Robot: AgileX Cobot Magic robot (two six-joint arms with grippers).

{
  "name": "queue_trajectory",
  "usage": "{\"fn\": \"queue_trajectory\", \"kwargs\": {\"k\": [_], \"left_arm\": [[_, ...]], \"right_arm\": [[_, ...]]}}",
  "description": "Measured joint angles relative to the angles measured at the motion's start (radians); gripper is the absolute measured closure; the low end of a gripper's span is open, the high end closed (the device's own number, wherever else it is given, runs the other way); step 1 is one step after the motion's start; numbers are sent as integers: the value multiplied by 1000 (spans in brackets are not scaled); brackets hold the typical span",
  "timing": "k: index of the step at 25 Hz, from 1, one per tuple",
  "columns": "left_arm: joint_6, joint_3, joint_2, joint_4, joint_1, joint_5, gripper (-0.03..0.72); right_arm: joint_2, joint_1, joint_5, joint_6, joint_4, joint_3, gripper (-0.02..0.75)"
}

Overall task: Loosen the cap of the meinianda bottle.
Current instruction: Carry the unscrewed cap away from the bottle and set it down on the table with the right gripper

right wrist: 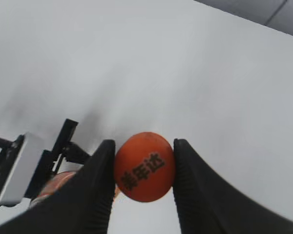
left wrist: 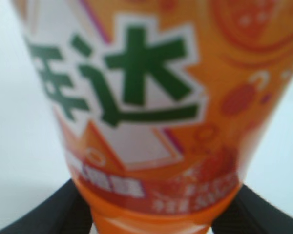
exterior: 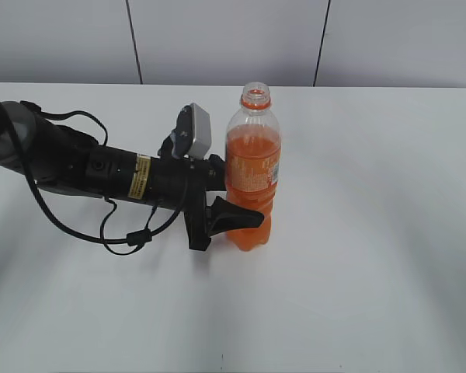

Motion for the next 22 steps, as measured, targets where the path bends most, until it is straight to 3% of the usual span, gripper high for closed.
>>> {"fn": "queue_trajectory", "kwargs": {"k": [12,22], "left_arm": [[0,0,0,0,0,0,280],[0,0,0,0,0,0,280]], "right_arm": [[0,-254,0,17,1,0,466],[-1,-312,-1,2,-6,149,466]]}}
